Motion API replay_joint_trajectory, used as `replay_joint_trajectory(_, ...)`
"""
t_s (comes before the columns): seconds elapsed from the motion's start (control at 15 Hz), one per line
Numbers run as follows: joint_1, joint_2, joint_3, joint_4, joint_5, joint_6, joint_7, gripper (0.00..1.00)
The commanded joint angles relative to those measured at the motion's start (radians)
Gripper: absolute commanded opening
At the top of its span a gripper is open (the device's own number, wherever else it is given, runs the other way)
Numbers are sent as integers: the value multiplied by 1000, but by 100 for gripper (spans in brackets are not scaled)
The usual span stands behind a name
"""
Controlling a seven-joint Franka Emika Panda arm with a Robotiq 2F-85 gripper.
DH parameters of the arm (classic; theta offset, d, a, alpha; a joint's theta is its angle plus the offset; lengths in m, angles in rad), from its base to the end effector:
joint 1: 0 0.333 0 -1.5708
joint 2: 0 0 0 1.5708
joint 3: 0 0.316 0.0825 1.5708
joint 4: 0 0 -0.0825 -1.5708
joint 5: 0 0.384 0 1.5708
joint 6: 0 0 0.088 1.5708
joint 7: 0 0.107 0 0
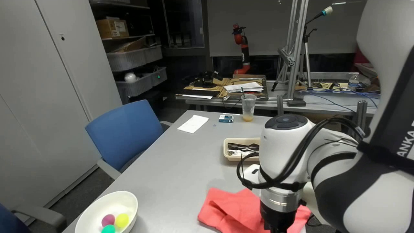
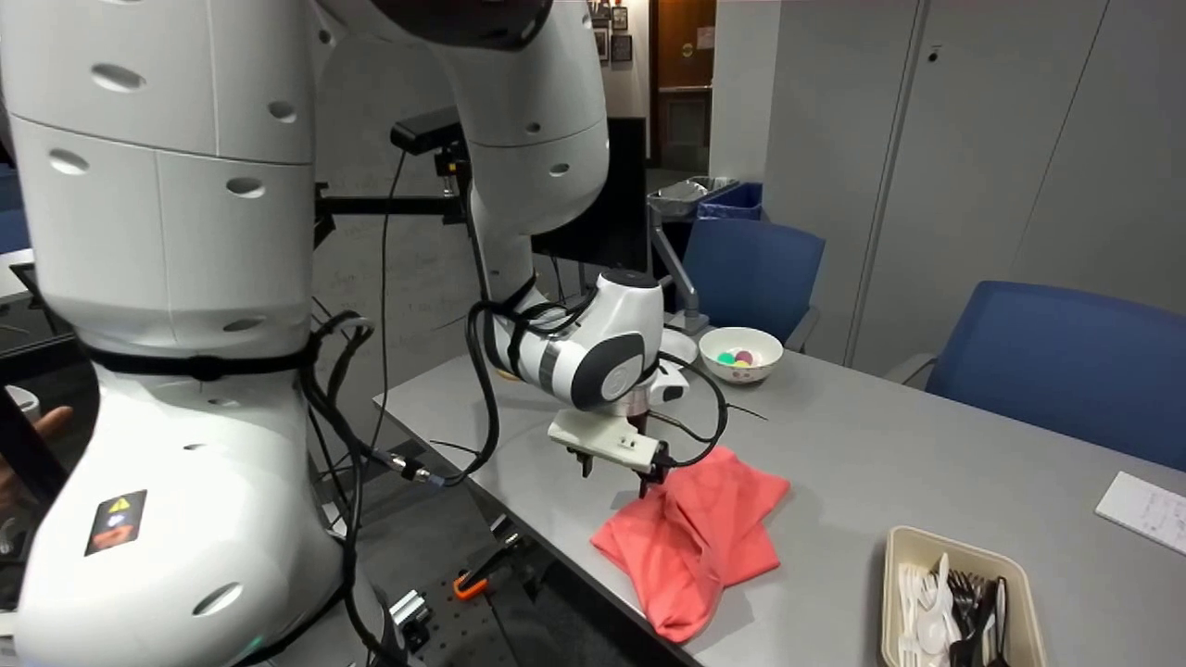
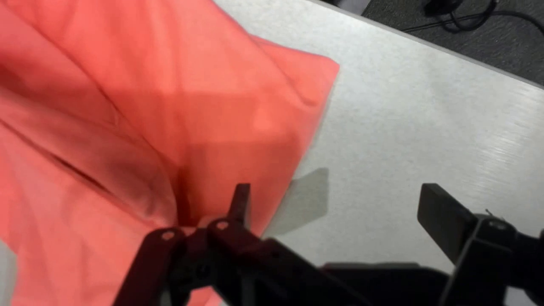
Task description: Fold the shirt
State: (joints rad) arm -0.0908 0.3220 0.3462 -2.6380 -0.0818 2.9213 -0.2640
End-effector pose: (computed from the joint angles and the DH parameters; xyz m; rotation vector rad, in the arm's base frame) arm 0.3980 0.1234 0.1426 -2.9217 -0.8782 0.0234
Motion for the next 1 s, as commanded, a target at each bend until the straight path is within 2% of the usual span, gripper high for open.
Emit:
replay_joint_trajectory(0.0,23,0,-16,9,27,-8,-22,100)
replay_joint_trajectory(0.2,24,1,-12,11,28,-12,-22,100)
replay_joint_trajectory(0.4,105,-71,-84,-23,-37,-22,37,100)
replay_joint_trajectory(0.67,225,-202,-222,-63,-189,-49,113,100)
replay_joint_trajectory(0.93,243,-215,-293,-30,-420,-58,234,100)
